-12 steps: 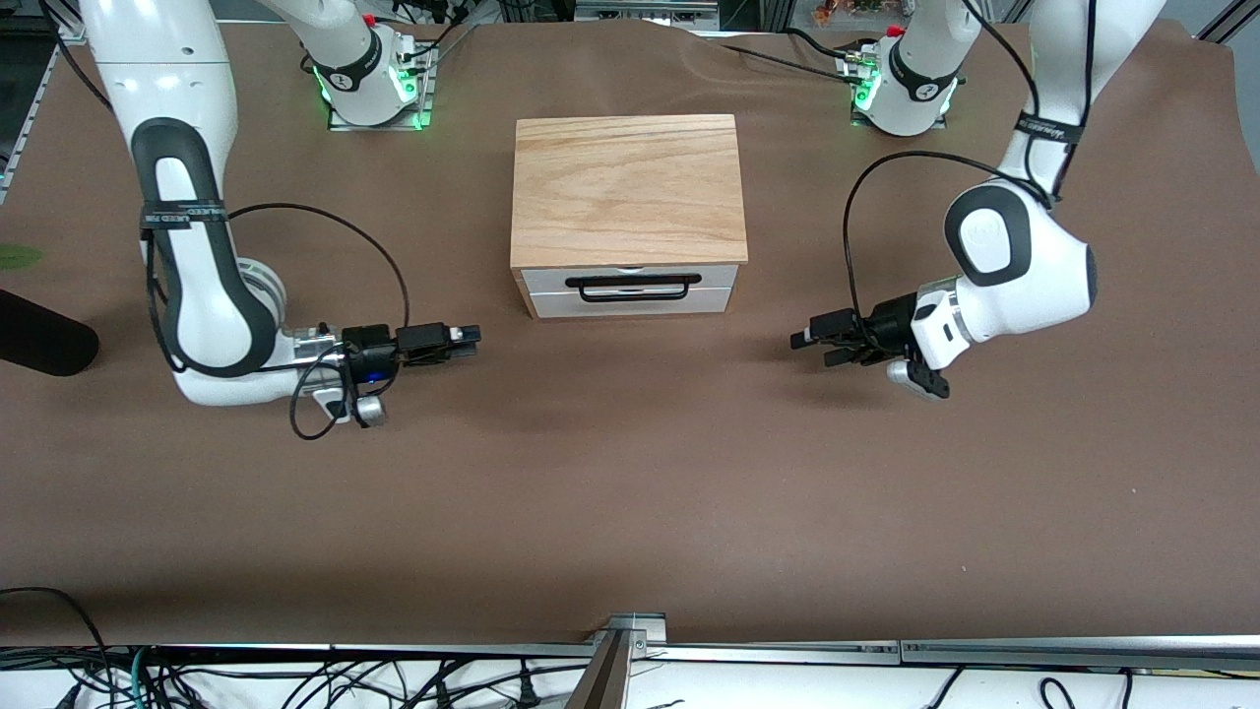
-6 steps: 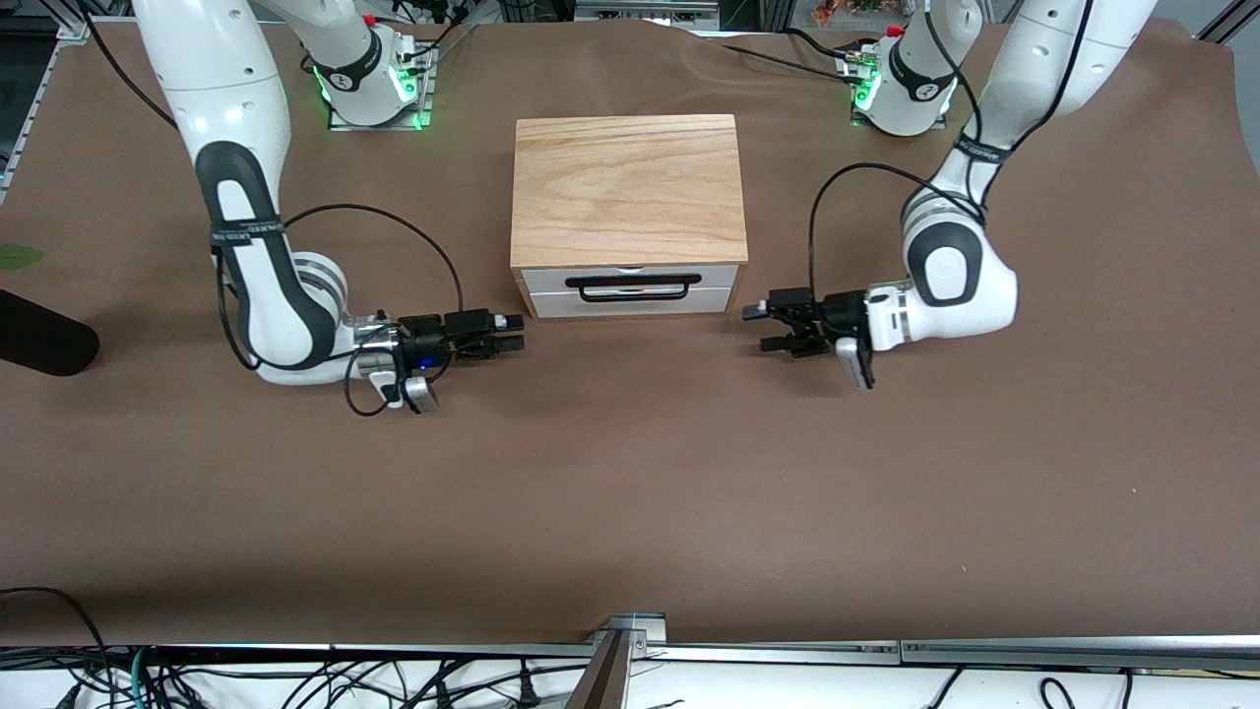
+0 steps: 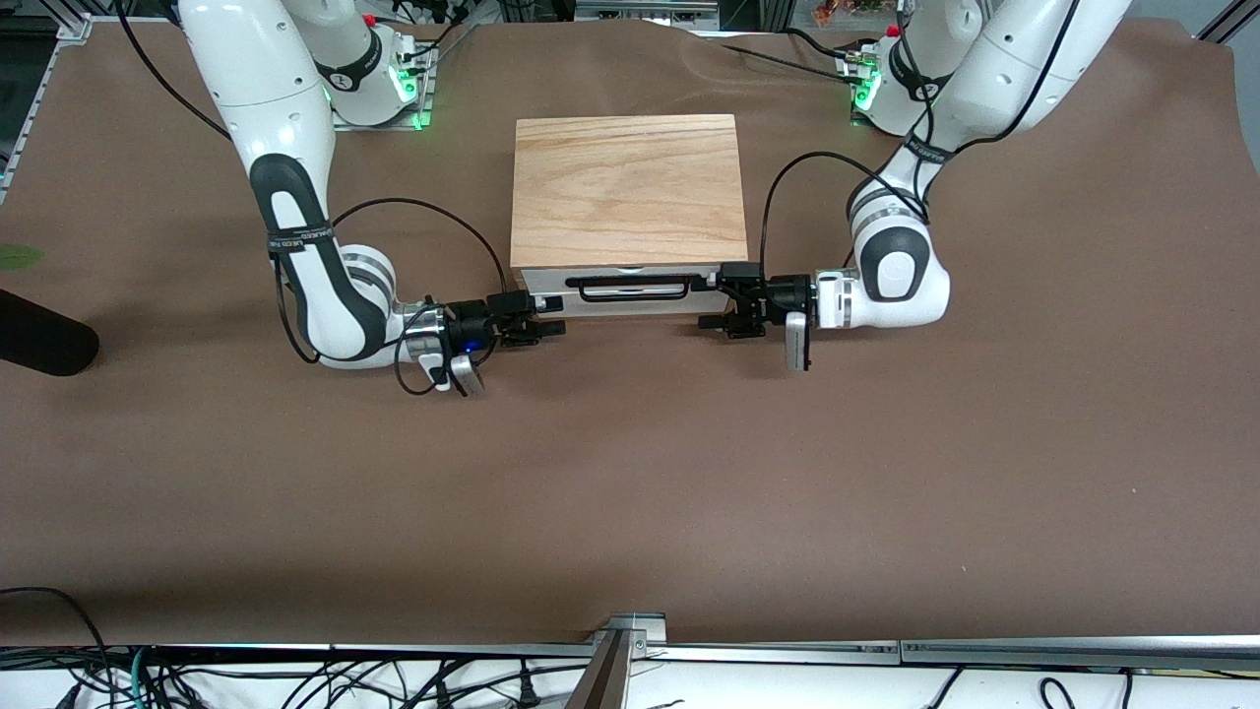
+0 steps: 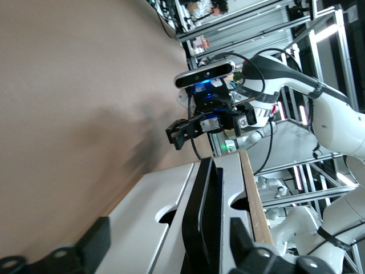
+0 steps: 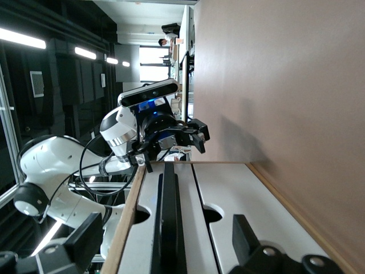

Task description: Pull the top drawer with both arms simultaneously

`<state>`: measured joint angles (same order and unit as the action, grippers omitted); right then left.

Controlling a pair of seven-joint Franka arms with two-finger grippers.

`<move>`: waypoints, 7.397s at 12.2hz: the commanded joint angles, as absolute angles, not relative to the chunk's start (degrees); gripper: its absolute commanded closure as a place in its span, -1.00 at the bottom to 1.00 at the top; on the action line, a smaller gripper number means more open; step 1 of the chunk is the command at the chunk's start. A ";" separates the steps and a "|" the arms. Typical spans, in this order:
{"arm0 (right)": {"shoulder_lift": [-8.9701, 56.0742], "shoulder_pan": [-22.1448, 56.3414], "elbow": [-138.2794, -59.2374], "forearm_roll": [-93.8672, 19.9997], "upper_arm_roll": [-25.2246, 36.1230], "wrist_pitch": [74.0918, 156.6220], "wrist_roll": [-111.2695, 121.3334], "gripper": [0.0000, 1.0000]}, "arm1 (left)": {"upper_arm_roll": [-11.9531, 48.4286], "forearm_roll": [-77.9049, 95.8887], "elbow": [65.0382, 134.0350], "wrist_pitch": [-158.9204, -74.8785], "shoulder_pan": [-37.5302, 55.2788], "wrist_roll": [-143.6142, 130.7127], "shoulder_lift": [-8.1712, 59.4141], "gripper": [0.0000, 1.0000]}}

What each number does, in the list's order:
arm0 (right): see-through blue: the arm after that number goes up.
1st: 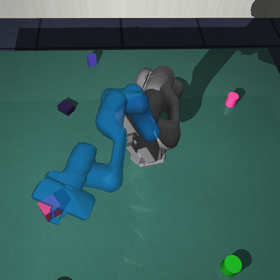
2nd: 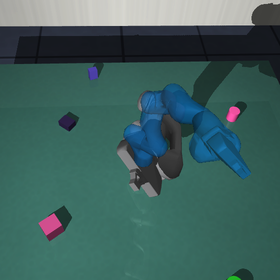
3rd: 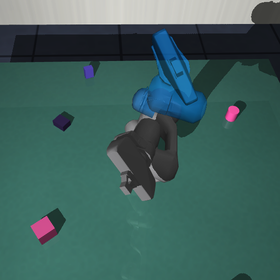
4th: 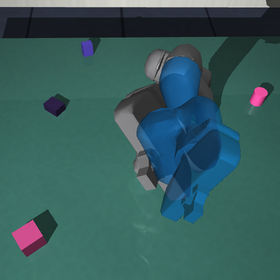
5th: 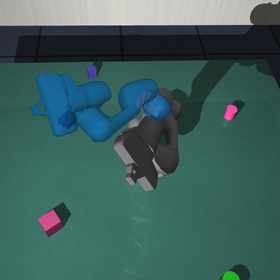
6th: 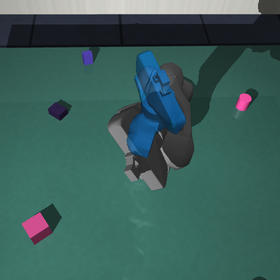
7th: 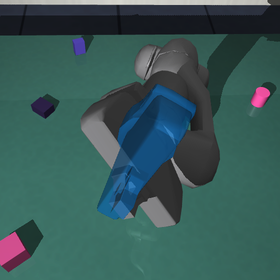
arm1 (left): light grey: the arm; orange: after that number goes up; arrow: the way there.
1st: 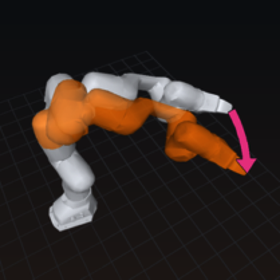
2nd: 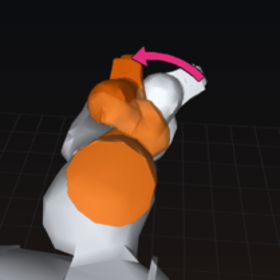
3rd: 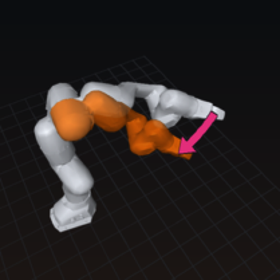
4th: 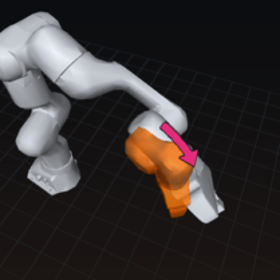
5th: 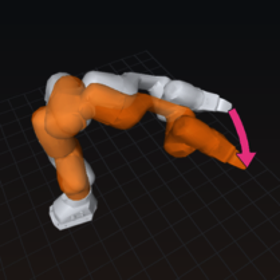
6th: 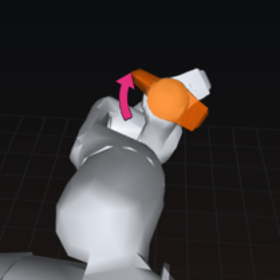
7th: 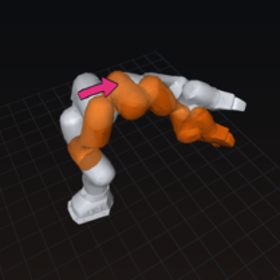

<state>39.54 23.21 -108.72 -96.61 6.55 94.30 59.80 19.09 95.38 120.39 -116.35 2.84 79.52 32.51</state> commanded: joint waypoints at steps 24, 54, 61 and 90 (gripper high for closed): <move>38.85 24.79 -111.88 -103.80 2.90 95.28 66.44 -0.06 | 24.87 104.68 128.14 -109.51 2.29 85.25 36.65 1.00; 42.88 21.27 -103.11 -102.92 3.08 96.59 62.23 0.82 | 24.26 103.71 123.75 -110.65 1.41 74.01 38.41 1.00; 45.97 19.78 -97.92 -102.66 3.86 96.59 59.86 0.82 | 23.91 100.64 119.45 -112.85 0.62 67.68 39.20 1.00; 58.18 17.93 -75.68 -102.57 6.86 101.33 46.93 0.82 | 20.22 90.09 102.74 -112.85 -0.53 41.57 44.74 1.00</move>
<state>55.03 22.36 -82.95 -99.52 4.97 96.00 50.05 21.16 93.30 99.98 -114.34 0.47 47.38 46.94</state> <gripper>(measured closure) 0.815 0.828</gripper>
